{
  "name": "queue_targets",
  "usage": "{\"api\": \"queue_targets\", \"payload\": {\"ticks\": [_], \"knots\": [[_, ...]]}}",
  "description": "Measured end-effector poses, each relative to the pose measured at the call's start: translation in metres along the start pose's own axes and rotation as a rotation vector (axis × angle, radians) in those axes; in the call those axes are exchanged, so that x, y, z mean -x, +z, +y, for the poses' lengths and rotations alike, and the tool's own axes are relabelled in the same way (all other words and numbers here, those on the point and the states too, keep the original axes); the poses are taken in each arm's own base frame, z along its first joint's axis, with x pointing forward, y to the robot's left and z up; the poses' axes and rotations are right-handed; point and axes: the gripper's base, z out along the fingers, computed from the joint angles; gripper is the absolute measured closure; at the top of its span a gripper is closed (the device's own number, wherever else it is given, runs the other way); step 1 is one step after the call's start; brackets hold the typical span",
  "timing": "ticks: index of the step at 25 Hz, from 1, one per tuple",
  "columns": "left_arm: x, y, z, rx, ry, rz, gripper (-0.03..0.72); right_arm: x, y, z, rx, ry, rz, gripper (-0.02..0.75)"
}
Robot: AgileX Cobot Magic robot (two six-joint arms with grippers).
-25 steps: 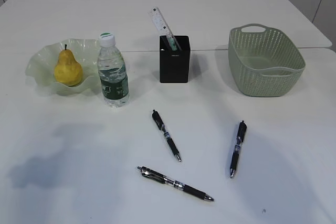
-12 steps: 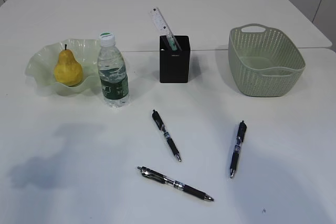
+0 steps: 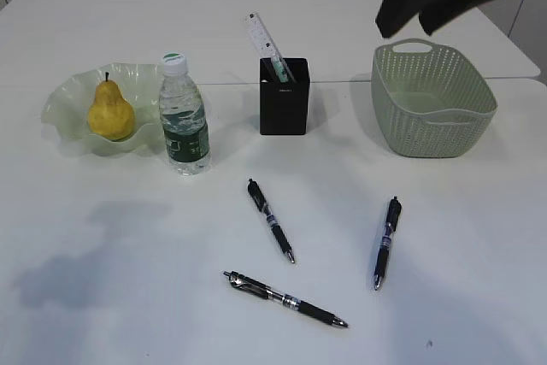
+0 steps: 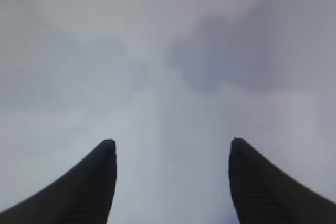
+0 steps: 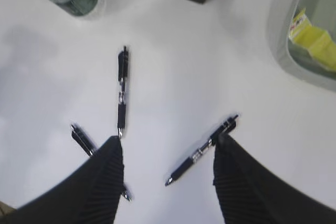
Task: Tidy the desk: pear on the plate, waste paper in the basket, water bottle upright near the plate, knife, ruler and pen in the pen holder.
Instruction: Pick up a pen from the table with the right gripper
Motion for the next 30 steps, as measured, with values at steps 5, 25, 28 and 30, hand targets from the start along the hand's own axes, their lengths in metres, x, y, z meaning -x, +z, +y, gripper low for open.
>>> {"api": "queue_targets", "payload": {"ticks": [5,25,28,30], "knots": [[0.0,0.0,0.0,-0.002,-0.002,0.0,0.214,-0.027,0.028,-0.006,-0.023,0.052,0.134,0.328],[0.0,0.0,-0.001,-0.007,-0.006,0.002,0.214,-0.055,0.117,-0.026,-0.137,0.435,0.288,0.328],[0.0,0.0,-0.001,-0.008,-0.006,0.0,0.214,-0.055,0.135,-0.029,-0.147,0.473,0.306,0.328],[0.0,0.0,-0.001,-0.008,-0.006,0.0,0.214,-0.056,0.145,-0.031,-0.154,0.496,0.318,0.328]]}}
